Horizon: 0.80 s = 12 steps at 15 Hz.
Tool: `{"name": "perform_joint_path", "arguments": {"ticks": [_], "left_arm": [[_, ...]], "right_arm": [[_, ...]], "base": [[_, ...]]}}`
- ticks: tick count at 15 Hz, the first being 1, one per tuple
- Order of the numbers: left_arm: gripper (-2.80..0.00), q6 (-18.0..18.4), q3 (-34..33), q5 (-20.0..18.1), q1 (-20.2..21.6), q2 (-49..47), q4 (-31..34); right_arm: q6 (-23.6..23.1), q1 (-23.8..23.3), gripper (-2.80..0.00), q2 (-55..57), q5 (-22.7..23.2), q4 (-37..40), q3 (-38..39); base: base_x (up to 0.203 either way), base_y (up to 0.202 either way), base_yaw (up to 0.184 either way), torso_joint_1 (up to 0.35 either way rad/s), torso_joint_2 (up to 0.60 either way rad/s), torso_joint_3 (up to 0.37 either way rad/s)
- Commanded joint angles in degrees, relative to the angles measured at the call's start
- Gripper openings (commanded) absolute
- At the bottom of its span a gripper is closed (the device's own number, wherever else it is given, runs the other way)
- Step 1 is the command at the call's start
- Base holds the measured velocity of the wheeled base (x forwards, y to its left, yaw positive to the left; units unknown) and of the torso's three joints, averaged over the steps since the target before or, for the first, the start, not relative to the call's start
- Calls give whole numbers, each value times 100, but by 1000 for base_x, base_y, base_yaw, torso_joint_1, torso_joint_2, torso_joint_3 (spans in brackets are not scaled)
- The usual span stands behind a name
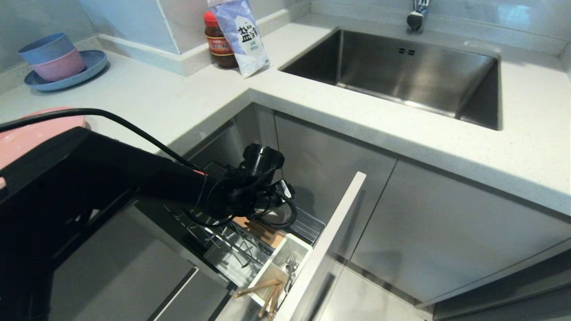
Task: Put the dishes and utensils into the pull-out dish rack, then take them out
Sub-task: Take the bowl out of the cupboard
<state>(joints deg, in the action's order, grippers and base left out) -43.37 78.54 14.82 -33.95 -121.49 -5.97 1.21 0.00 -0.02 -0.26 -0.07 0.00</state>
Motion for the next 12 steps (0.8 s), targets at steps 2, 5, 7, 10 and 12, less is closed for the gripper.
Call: {"name": "perform_joint_path", "arguments": {"ticks": [2, 5, 7, 10, 12], "left_arm": [[0, 195, 151, 7, 11, -124, -340], [0, 224, 177, 21, 108, -148, -388], [-275, 224, 171, 21, 108, -147, -379], [-280, 221, 171, 21, 97, -117, -358], [-280, 215, 166, 21, 90, -67, -328]], "right_arm": [[2, 0, -280, -15, 0, -1, 9], [2, 0, -280, -15, 0, -1, 9], [2, 0, -280, -15, 0, -1, 9], [2, 0, -280, -15, 0, -1, 9], [2, 0, -280, -15, 0, -1, 9]], "base": [[0, 0, 0, 0, 0, 0], [0, 0, 0, 0, 0, 0], [0, 0, 0, 0, 0, 0], [0, 0, 0, 0, 0, 0], [0, 0, 0, 0, 0, 0]]}}
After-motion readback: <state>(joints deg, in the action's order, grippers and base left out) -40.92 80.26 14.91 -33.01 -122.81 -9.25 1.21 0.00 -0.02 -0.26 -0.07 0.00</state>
